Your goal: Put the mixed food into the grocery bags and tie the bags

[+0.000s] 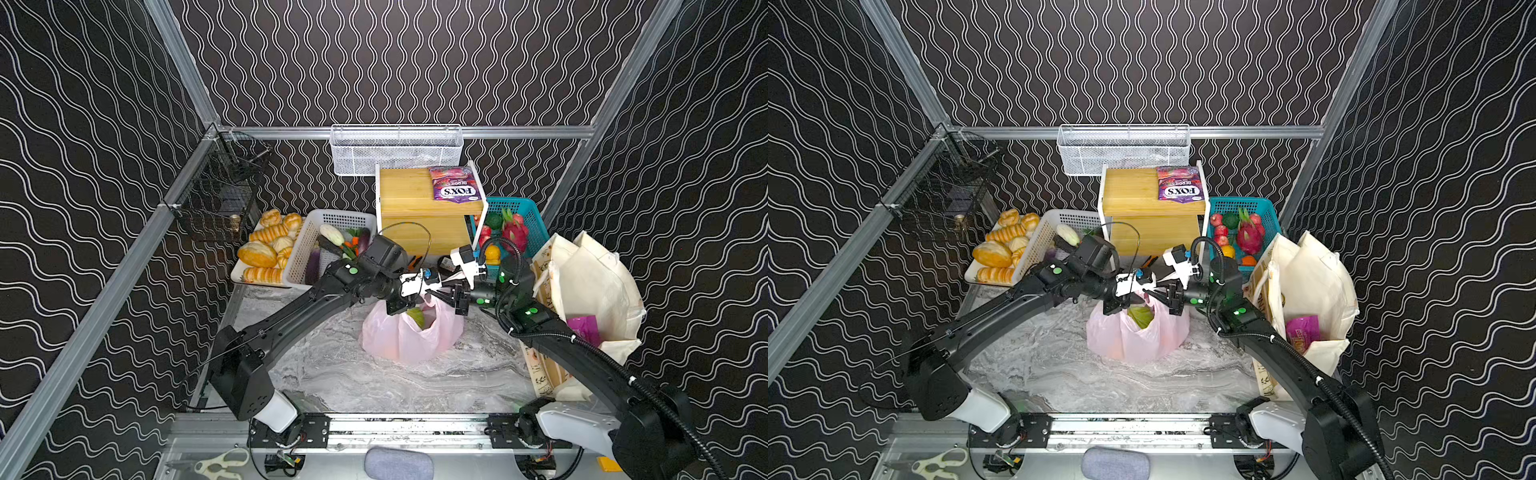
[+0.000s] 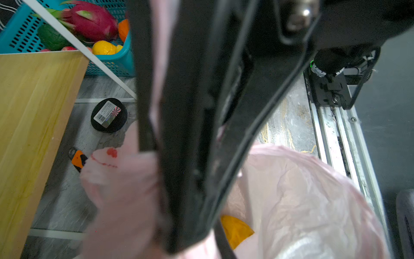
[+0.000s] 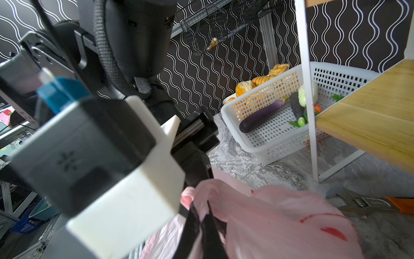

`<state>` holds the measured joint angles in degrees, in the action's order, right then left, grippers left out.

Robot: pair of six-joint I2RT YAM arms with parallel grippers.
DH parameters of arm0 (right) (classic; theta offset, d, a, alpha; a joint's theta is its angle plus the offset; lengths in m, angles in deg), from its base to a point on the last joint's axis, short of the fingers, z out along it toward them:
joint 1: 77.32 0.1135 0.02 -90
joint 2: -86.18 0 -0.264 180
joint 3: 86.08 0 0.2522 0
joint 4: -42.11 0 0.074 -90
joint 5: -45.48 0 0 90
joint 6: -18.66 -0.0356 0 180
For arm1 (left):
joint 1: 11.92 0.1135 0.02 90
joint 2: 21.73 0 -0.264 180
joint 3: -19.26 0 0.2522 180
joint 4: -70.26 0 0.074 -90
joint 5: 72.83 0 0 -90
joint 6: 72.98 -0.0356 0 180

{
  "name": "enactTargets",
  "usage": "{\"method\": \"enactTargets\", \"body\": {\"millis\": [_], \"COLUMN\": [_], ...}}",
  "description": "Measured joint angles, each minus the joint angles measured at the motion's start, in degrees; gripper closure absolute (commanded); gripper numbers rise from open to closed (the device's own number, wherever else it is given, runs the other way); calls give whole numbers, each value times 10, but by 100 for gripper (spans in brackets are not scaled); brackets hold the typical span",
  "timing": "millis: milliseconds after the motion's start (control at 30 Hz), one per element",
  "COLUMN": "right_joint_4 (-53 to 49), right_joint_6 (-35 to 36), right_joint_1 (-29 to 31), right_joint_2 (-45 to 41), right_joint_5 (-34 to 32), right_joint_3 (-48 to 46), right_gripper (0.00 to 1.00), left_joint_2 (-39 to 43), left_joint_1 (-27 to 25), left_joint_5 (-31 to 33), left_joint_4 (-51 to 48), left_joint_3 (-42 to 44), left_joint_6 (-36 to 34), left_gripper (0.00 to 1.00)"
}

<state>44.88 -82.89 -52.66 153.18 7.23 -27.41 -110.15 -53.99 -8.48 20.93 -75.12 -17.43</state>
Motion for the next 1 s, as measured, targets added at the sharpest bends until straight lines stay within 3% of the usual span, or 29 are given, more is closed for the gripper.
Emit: {"method": "enactTargets", "body": {"millis": [133, 200, 367, 467, 533, 833, 1000], "right_joint_4": [0, -7, -50, -82, -102, -162, -161], "right_joint_6": [0, 1, 21, 45, 61, 94, 90], "right_joint_1": [0, 0, 0, 0, -1, -3, -2], "right_joint_2": [0, -2, -13, -23, -25, -26, -28], "right_joint_5": [0, 0, -10, -27, -35, -35, -19], "right_joint_3": [0, 0, 1, 2, 2, 1, -6], "right_gripper": [89, 76, 56, 55, 57, 95, 99], "left_joint_2": [11, 21, 36, 46, 55, 81, 89], "left_joint_1": [0, 0, 0, 0, 0, 0, 0], "left_joint_5": [13, 14, 23, 33, 45, 105, 131], "left_joint_4": [25, 43, 79, 97, 112, 175, 199], "left_joint_3": [13, 25, 50, 64, 76, 113, 123], "left_joint_6": [30, 45, 75, 92, 105, 133, 133], "left_gripper": [100, 100, 100, 100, 100, 100, 100]}}
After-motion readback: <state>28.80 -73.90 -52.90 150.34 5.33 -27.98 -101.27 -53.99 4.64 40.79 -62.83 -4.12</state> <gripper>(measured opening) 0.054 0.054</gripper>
